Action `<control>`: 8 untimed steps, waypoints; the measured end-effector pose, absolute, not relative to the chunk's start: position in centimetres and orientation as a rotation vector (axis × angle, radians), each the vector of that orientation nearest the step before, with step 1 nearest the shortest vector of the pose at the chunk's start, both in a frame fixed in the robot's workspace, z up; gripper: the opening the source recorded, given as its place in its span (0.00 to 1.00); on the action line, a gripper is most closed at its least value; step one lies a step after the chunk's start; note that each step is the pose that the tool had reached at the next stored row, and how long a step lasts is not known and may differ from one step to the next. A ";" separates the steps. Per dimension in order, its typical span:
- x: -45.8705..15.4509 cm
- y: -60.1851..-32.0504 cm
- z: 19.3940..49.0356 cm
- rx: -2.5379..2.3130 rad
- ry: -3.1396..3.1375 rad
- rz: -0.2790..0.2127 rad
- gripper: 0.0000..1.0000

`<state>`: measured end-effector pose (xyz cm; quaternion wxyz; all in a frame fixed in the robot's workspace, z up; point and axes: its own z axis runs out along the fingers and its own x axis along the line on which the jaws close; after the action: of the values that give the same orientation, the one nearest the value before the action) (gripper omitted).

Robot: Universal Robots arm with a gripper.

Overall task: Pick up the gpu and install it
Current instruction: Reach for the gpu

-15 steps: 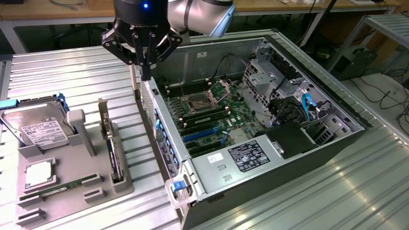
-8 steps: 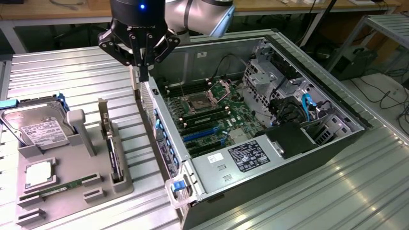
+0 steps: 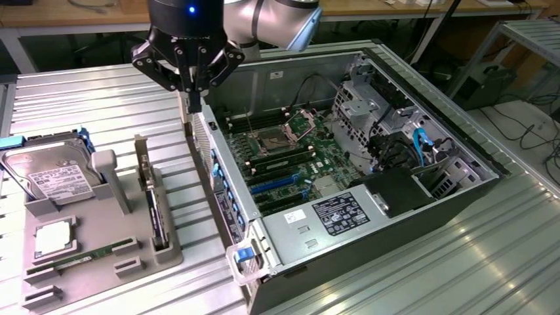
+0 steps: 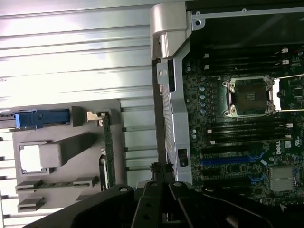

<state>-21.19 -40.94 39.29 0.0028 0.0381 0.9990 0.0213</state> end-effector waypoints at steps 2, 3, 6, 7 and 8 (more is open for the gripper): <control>-21.3 -41.0 39.3 0.119 3.133 0.067 0.11; -21.3 -41.0 39.3 0.119 3.133 0.067 0.11; -21.4 -41.0 39.3 0.119 3.133 0.067 0.11; -21.5 -41.0 39.3 0.120 3.134 0.067 0.11; -21.5 -41.1 39.3 0.119 3.134 0.067 0.11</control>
<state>-21.52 -41.05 39.28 0.0025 0.0381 0.9990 0.0213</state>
